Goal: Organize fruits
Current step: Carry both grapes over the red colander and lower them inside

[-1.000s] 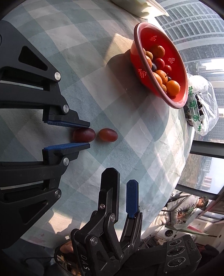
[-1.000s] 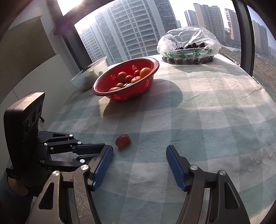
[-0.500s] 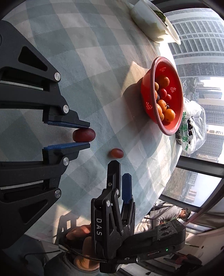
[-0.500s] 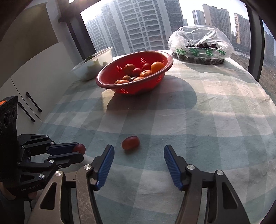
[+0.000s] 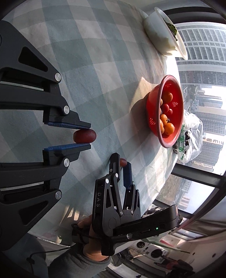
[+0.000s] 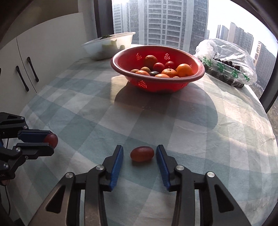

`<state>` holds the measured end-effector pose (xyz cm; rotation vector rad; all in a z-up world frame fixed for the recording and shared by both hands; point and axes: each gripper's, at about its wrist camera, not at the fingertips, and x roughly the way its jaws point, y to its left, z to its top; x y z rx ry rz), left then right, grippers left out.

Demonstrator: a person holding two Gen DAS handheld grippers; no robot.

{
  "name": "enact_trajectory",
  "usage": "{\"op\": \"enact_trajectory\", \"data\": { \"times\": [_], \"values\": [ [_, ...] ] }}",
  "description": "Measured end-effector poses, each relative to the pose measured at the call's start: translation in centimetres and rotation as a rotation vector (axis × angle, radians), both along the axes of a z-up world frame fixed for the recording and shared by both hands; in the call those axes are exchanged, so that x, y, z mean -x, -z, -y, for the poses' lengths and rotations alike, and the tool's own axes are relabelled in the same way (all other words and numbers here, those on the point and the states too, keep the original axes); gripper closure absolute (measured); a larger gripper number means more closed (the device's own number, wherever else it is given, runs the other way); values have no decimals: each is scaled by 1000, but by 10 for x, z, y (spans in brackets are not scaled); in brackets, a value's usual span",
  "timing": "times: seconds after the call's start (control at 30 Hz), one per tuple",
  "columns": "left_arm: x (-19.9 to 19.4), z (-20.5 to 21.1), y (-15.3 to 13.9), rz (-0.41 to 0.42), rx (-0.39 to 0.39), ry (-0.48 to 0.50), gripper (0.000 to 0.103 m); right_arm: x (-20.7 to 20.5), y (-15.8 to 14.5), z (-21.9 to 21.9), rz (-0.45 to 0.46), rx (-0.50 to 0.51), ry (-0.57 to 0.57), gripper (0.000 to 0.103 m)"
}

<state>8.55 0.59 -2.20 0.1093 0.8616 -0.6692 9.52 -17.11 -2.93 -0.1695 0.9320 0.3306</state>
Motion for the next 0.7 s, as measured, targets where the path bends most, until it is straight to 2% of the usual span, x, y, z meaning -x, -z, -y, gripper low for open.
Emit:
{"op": "enact_trajectory", "data": {
  "times": [0.23,0.5,0.7],
  "values": [
    [-2,0,4,-11,9,-1,88,0,-1,2,2,9,-29,74],
    [-5,2,3,-12,15,-3,88,1,-7,9,6,-43,-3,76],
    [-20,0,-10,8,22,-17,88,-6,-29,33,31,-127,49,76]
  ]
}}
